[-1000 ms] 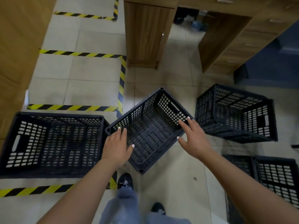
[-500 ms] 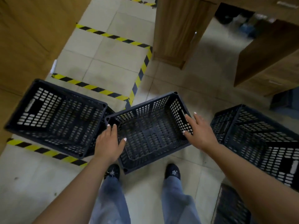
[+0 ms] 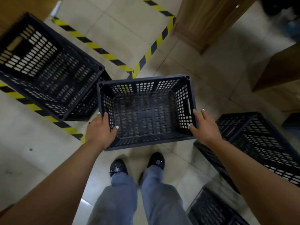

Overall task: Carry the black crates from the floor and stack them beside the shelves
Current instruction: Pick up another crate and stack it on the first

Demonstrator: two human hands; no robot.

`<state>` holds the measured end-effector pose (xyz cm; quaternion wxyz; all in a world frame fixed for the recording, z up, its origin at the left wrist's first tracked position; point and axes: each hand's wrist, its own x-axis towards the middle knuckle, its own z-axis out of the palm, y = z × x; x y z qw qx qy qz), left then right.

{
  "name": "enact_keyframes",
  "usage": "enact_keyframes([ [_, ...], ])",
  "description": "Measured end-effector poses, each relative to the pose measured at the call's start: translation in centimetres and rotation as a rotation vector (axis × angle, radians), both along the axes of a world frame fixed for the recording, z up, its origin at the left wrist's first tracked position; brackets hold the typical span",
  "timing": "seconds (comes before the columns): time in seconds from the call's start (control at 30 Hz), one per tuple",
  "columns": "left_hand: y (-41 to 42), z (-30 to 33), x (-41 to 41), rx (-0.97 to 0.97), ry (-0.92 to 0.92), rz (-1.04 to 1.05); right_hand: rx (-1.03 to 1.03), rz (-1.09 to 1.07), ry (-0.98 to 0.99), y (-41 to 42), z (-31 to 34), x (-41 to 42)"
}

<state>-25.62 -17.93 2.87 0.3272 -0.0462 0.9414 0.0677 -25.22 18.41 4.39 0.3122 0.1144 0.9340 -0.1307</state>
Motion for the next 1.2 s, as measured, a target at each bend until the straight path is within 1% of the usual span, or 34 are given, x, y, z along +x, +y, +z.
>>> enact_keyframes([
  [0.2, 0.1, -7.7, -0.5, -0.019, -0.011, 0.047, 0.049, -0.034, -0.007, 0.2, -8.5, -1.6],
  [0.37, -1.0, -13.1, -1.3, -0.085, -0.006, 0.073, 0.097, -0.1, -0.016, 0.9, -14.7, -3.3],
  [0.5, -1.5, -16.3, -2.2, -0.091, -0.003, 0.14, 0.124, -0.126, 0.009, 1.5, -17.7, -4.6],
  [0.63, -0.3, -17.8, -1.9, -0.111, 0.028, 0.196, 0.168, -0.161, 0.044, 1.4, -19.1, -5.6],
  [0.73, 0.1, -17.4, -2.2, -0.108, 0.017, 0.229, 0.171, -0.174, 0.054, 1.5, -18.6, -5.9],
  [0.9, -1.6, -14.6, -3.0, -0.003, -0.134, 0.177, 0.088, -0.256, 0.094, 2.0, -15.3, -5.1],
  [1.07, -1.2, -9.0, -1.6, -0.003, -0.182, 0.13, 0.03, -0.295, 0.058, 3.2, -8.9, -3.1],
  [1.2, -1.4, -3.6, 0.0, -0.003, -0.234, 0.136, 0.067, -0.231, 0.021, 3.6, -2.5, -1.7],
])
